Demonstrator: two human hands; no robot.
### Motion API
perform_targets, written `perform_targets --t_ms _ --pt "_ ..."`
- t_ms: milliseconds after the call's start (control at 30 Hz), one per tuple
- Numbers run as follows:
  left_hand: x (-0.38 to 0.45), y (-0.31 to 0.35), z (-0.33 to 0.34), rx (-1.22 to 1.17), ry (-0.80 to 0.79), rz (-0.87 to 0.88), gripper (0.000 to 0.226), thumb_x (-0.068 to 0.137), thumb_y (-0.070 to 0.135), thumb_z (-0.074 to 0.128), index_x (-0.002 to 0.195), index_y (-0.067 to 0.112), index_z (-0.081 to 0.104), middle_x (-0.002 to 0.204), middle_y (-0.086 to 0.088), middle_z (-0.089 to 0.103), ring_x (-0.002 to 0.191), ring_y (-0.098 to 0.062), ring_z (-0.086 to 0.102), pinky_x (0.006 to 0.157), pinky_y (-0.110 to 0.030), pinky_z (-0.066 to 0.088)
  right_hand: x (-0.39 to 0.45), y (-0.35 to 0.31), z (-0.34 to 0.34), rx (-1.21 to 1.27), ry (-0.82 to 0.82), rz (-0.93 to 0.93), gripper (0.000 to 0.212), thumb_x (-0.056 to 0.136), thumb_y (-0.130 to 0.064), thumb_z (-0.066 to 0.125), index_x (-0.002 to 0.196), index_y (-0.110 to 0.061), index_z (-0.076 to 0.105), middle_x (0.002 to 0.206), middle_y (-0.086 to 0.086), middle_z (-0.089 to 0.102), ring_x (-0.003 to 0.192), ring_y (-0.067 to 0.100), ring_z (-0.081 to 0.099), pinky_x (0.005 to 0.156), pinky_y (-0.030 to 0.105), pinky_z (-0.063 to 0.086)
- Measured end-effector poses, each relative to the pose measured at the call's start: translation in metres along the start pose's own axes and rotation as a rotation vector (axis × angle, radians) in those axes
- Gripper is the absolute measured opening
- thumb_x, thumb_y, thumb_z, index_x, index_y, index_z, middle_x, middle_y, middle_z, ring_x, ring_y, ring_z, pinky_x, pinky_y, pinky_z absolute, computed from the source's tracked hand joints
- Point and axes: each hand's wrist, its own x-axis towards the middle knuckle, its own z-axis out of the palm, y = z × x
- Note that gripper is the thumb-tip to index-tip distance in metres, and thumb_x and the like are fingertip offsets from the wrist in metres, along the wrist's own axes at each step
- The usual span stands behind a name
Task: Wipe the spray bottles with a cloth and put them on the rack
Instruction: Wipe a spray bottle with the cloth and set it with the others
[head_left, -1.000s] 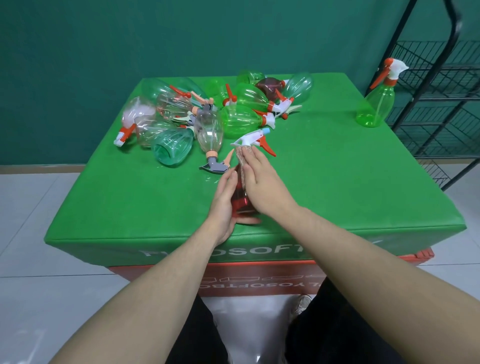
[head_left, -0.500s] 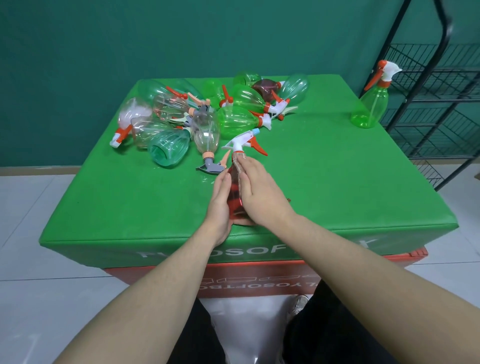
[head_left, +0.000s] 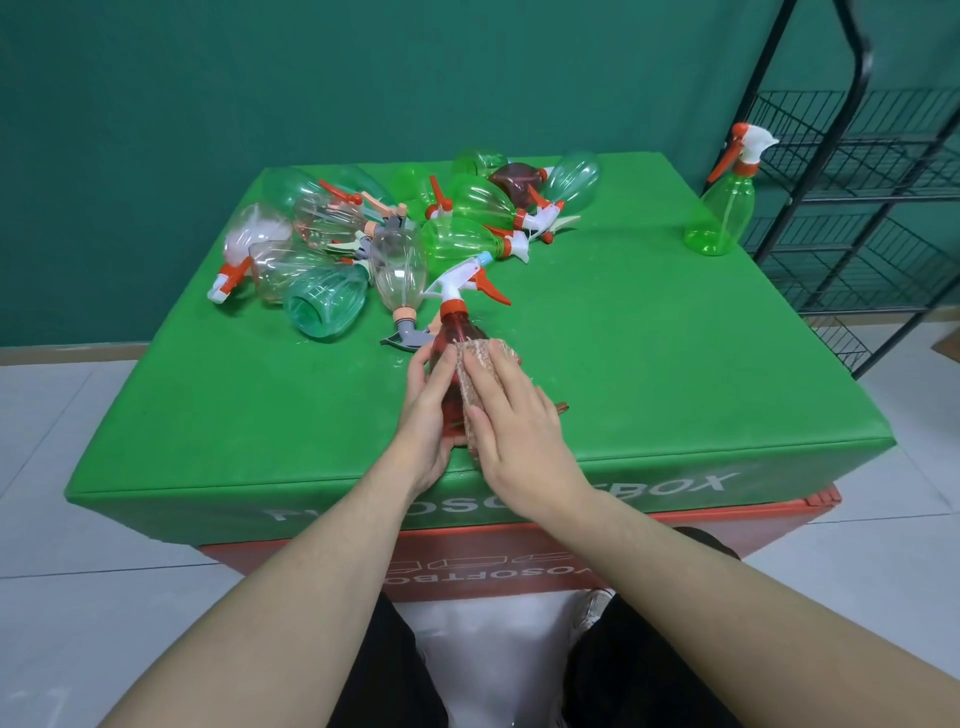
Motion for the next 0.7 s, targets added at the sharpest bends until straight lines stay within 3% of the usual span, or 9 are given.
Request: perform_targets --t_ms 200,367,433,533,600,700 --pt "0.004 -0.001 -0.001 -0.01 -0.036 -0.029 0.067 0.08 0.05 0.066 0.141 0.027 0.053 0.113 0.003 0.076 0.095 -0.016 0.075 0.061 -0.036 0.059 0.02 0.002 -0.006 0.078 0.033 0.011 0.059 0.104 -0.044 0.017 0.162 -0.032 0.016 0.17 -0.008 0.01 0.156 0.01 0.007 0.123 0.052 0.02" --pt "0.002 0.002 -0.002 0.048 -0.091 -0.067 0.034 0.1 0.038 0.056 0.134 0.04 0.054 0.106 0.013 0.078 0.094 -0.011 0.076 0.063 -0.051 0.061 0.052 0.002 -0.016 0.104 0.015 0.015 0.062 0.102 -0.041 0.02 0.16 -0.02 0.028 0.167 0.001 0.023 0.153 0.016 0.02 0.124 0.043 0.023" --pt "0.002 0.002 -0.003 0.046 -0.098 -0.084 0.035 0.101 0.037 0.054 0.136 0.039 0.053 0.107 0.012 0.078 0.095 -0.015 0.077 0.066 -0.054 0.061 0.06 0.002 -0.016 0.132 -0.01 0.027 0.061 0.103 -0.04 0.021 0.16 -0.02 0.028 0.168 0.001 0.023 0.153 0.016 0.022 0.125 0.041 0.022" --pt "0.003 0.002 -0.004 0.071 -0.088 -0.1 0.035 0.103 0.038 0.052 0.138 0.038 0.052 0.106 0.01 0.078 0.091 -0.022 0.078 0.059 -0.048 0.061 0.071 -0.003 -0.019 0.252 -0.005 0.095 0.052 0.109 -0.031 0.028 0.16 -0.02 0.027 0.165 0.003 0.028 0.15 0.017 0.029 0.125 0.036 0.021" --pt "0.003 0.002 -0.005 0.076 -0.081 -0.1 0.033 0.104 0.037 0.051 0.137 0.037 0.054 0.106 0.006 0.078 0.088 -0.026 0.078 0.053 -0.043 0.06 0.076 -0.005 -0.022 0.322 -0.02 0.19 0.051 0.11 -0.031 0.027 0.161 -0.025 0.024 0.162 0.003 0.032 0.145 0.017 0.036 0.116 0.029 0.026" --pt "0.003 0.0 -0.005 0.057 -0.073 -0.099 0.036 0.102 0.039 0.052 0.137 0.036 0.056 0.114 -0.001 0.076 0.091 -0.029 0.077 0.056 -0.046 0.06 0.074 -0.007 -0.02 0.279 -0.027 0.194 0.052 0.11 -0.033 0.025 0.162 -0.025 0.022 0.16 0.006 0.035 0.143 0.019 0.038 0.115 0.033 0.028"
